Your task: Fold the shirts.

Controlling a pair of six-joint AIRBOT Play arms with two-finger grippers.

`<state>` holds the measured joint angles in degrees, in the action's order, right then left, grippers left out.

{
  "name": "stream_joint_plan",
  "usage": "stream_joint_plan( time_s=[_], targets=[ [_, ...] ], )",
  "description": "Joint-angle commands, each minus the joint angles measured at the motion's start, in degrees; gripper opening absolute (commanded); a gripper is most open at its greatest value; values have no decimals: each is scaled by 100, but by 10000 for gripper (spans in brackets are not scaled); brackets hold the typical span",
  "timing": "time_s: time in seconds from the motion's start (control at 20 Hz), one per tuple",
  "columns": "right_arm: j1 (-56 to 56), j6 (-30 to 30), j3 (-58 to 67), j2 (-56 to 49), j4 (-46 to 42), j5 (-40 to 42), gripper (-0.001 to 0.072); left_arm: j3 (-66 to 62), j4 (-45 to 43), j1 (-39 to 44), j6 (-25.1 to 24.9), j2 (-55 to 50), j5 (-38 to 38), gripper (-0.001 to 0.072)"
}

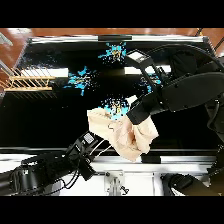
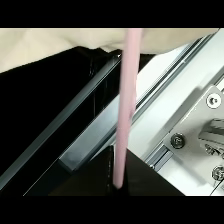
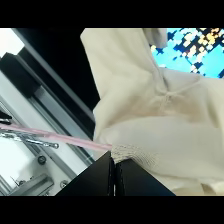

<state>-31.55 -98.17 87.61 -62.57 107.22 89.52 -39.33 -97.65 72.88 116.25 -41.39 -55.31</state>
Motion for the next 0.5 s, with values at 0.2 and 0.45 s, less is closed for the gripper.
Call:
stream_joint_plan(
  time_s=[0.2, 0.45],
  targets=[
    [-13, 133, 4, -2, 1001, -157, 68, -4, -44, -13, 166, -2, 332, 36],
    [-595, 162, -2, -2, 728, 44, 68, -4, -136, -13, 498, 0, 645, 36]
  ],
)
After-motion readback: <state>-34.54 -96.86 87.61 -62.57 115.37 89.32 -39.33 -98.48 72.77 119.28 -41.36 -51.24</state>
